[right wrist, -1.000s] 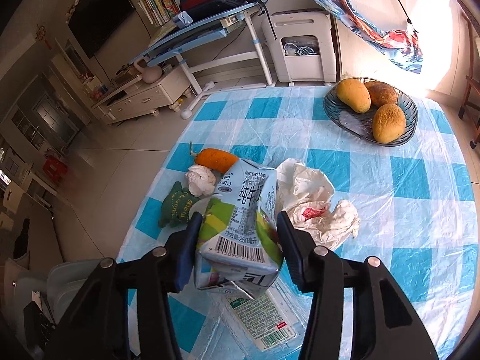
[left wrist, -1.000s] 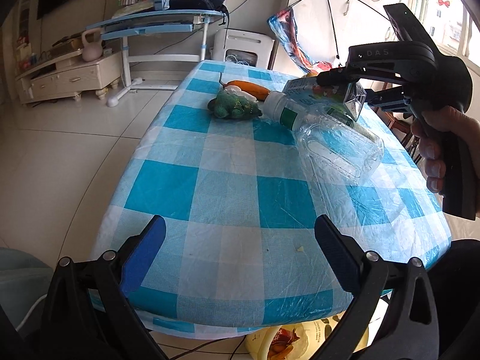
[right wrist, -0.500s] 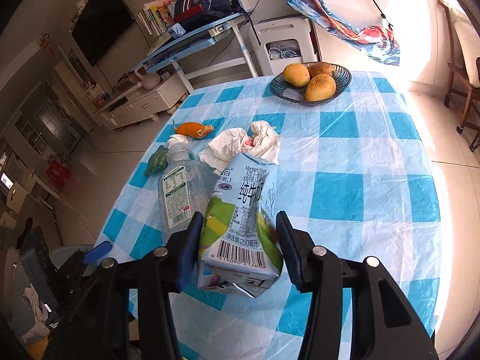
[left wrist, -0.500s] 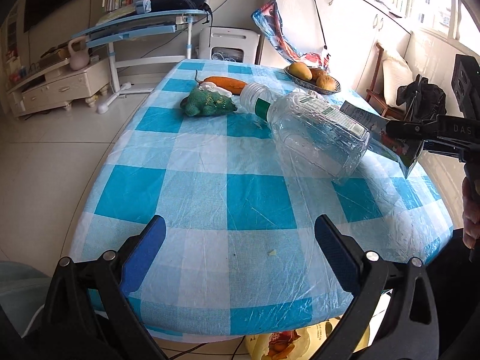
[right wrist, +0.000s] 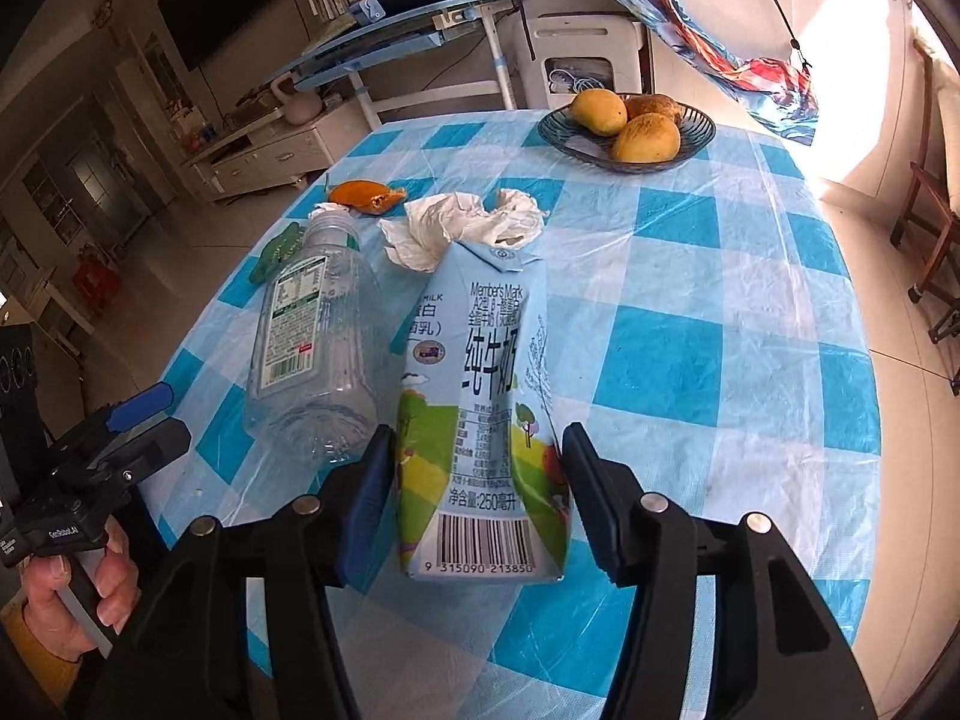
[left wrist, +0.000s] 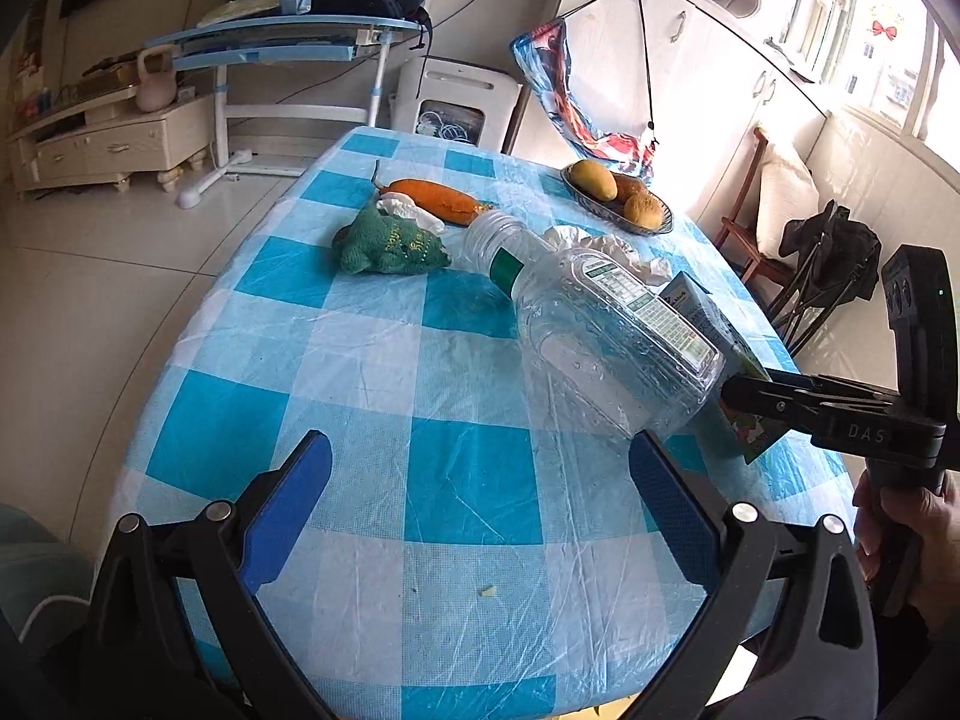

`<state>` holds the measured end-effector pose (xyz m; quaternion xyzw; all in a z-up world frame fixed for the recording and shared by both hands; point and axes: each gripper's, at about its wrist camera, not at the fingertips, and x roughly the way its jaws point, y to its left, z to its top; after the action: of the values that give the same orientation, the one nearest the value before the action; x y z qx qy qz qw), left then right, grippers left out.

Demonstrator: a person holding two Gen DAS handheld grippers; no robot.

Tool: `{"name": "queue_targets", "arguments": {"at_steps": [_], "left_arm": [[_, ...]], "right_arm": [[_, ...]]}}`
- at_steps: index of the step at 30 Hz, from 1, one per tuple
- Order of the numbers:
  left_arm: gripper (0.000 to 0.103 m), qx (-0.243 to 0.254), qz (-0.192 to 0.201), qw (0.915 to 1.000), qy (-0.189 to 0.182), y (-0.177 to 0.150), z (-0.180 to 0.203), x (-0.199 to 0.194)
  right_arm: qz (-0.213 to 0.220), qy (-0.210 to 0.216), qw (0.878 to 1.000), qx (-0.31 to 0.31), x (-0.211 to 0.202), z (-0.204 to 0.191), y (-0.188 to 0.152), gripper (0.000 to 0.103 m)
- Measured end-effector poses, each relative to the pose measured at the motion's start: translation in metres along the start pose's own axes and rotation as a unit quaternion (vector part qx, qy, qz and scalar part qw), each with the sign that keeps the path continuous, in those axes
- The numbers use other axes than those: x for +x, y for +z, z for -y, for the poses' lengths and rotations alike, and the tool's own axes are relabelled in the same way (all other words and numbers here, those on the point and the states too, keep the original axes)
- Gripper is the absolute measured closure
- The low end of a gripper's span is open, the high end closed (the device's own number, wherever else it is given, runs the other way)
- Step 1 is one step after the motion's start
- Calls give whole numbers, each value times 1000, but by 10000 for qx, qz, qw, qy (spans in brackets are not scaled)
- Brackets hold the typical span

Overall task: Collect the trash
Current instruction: 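Lift the milk carton with the right tool while the left tool reaches for the clear bottle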

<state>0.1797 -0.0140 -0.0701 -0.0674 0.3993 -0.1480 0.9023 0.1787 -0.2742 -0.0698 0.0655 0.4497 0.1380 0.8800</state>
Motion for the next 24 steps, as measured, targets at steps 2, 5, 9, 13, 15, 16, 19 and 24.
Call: {"name": "queue_targets", "arguments": {"at_steps": [2, 5, 9, 13, 15, 16, 19, 24], "left_arm": [[7, -112, -14, 9999, -35, 3, -2, 2], [7, -288, 21, 9996, -79, 11, -8, 4], [7, -480, 95, 9987, -122, 23, -15, 7], [7, -501, 127, 9986, -122, 27, -16, 10], [7, -411, 123, 9991, -48, 29, -14, 12], [7, -328, 129, 9994, 23, 30, -12, 12], [7, -66, 187, 9996, 219, 33, -7, 11], [7, -44, 150, 9994, 297, 32, -14, 11]], "right_arm": [[-59, -89, 9997, -201, 8, -3, 4, 45], [-161, -164, 9978, -617, 19, -13, 6, 44], [-151, -133, 9886, -1492, 23, -41, -2, 44], [-173, 150, 9776, -2092, 21, -66, -18, 44], [-171, 136, 9727, -2309, 20, -76, -24, 44], [-174, 141, 9726, -2315, 19, -78, -25, 44], [-196, 90, 9772, -2113, 18, -75, -24, 44], [-257, -216, 9865, -1605, 15, -63, -25, 44]]}}
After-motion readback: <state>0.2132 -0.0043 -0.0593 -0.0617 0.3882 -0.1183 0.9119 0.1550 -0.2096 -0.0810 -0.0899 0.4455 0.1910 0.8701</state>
